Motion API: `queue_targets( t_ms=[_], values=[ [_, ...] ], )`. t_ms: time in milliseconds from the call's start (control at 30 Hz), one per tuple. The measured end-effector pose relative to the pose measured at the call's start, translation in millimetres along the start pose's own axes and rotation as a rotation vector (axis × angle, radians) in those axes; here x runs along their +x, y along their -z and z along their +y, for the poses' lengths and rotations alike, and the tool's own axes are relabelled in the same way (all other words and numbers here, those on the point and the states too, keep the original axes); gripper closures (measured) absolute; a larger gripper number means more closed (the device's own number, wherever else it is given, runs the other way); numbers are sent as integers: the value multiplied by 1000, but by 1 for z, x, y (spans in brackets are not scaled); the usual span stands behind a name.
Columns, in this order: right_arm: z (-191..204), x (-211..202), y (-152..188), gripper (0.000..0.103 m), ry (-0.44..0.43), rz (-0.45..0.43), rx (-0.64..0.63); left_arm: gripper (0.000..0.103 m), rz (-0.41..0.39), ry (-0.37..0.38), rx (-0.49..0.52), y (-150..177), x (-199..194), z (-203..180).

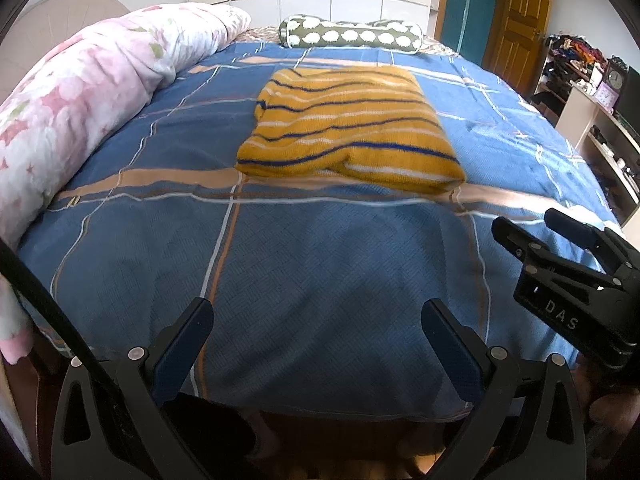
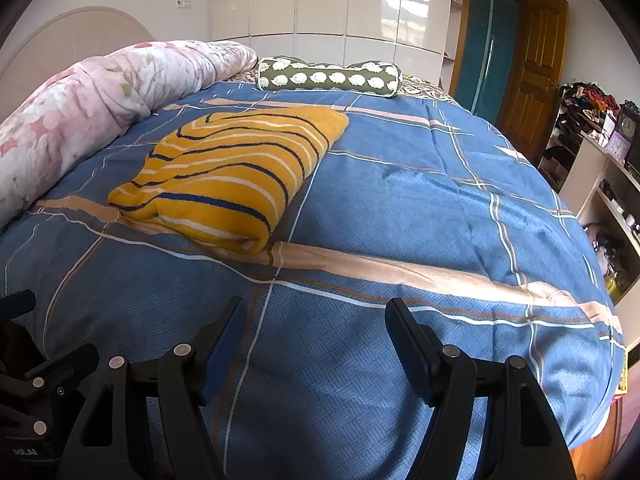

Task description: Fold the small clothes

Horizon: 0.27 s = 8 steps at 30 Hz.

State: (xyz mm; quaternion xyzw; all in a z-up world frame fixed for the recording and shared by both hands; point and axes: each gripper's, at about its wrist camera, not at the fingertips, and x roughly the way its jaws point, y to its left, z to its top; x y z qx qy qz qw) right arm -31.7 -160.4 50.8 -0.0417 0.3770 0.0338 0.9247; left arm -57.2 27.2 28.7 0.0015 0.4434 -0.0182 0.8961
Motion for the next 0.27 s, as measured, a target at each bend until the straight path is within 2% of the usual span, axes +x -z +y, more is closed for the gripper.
queue_targets(
  t_ms=[133,267],
  values=[
    [0,-3,-8,27,-10,-18,-14,0,-52,-19,-1,-12,-8,6],
    [-11,-4,-19,27,-22,-28,14,0,-31,15,-33,-32,-4,26]
  ],
)
